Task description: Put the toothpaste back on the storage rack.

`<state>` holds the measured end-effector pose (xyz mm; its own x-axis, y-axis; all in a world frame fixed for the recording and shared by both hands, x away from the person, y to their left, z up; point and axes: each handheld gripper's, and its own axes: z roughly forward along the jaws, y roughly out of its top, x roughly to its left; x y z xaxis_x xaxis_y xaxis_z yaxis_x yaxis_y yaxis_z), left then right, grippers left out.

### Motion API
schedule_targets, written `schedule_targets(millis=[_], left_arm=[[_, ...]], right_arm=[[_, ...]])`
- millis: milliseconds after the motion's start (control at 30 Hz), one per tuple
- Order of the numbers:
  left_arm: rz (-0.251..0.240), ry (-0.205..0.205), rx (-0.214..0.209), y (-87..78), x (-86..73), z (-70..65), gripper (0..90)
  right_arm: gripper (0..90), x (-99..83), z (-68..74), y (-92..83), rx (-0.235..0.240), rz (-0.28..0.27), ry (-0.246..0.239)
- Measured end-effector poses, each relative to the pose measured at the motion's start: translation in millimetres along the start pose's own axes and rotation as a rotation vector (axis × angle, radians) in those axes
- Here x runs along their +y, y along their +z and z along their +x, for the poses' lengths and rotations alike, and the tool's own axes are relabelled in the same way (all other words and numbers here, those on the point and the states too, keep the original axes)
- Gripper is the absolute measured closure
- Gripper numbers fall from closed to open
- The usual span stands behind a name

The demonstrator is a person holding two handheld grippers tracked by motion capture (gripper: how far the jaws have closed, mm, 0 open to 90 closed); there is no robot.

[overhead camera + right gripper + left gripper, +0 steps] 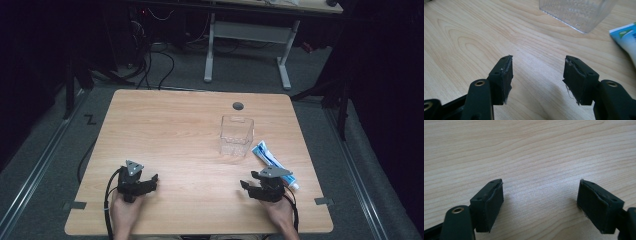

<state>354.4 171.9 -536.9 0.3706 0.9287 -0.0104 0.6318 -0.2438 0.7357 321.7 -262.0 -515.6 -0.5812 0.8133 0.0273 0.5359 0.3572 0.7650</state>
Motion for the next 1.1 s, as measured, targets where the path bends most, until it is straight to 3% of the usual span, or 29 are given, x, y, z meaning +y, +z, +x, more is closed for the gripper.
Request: schedule_targets(millis=[600, 1100], left_arm=[[0.000, -0.001, 0.000, 0.0, 0.0, -0.1, 21.6], [0.001, 0.001, 0.000, 0.0, 0.0, 0.1, 21.6]], right_arm=[[42.3, -5.9, -13.5, -22.3, -0.039, -0.044, 0.055], [39.2, -2.2, -26.7, -34.2, -0.035, -0.028, 0.075]])
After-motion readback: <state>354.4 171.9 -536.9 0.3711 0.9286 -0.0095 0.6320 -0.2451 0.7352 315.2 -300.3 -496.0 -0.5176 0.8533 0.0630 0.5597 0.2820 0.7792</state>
